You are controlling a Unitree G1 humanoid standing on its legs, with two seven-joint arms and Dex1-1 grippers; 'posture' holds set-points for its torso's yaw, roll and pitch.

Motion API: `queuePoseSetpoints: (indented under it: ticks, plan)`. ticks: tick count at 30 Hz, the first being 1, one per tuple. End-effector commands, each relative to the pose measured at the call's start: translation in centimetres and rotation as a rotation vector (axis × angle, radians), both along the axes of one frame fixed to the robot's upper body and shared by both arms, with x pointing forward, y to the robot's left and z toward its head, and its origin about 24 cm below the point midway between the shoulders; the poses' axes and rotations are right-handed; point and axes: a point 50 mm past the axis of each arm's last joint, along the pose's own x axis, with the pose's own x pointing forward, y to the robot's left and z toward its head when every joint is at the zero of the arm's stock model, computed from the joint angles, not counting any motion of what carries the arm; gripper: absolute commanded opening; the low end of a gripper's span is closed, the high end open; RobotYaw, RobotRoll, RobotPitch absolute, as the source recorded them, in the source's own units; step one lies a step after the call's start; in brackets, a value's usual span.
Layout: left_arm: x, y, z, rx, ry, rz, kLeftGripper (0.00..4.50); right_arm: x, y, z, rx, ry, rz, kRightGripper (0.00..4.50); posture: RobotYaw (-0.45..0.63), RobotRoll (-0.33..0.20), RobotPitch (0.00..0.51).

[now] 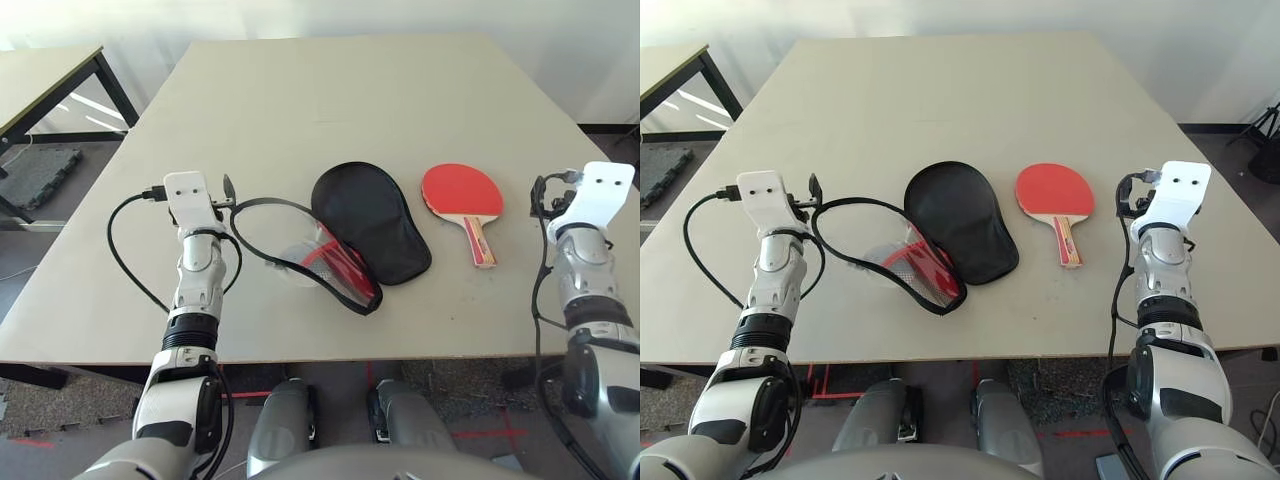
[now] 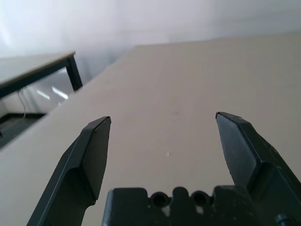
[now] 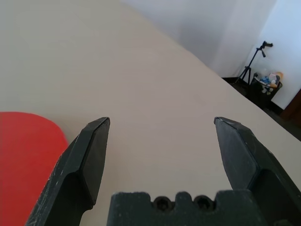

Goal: Store the ping-pong paddle in its case and zip it.

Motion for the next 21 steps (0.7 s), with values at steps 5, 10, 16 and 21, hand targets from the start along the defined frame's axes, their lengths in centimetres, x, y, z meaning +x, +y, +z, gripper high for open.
queuePoseSetpoints:
  ticks: [5,10,16,21]
  plan:
    - [0.9,0.2,3.3,0.077,-0.010,-0.226,4.50,-0.2,2.5,2.6,0.044,0.096,0.115,4.45,0.03,0.000,0.069]
    - [1.3,0.5,5.7,0.145,-0.001,-0.404,4.50,-1.3,3.7,4.2,0.109,0.229,0.127,4.45,0.03,0.000,0.085]
    - [1.0,-1.0,7.7,0.237,0.049,-0.725,4.50,-2.9,5.3,5.1,0.208,0.442,0.196,4.45,0.02,0.000,0.099]
    - [0.1,-2.5,8.4,0.269,0.088,-0.964,4.50,-3.7,6.6,4.5,0.278,0.558,0.224,4.45,0.03,0.000,0.104]
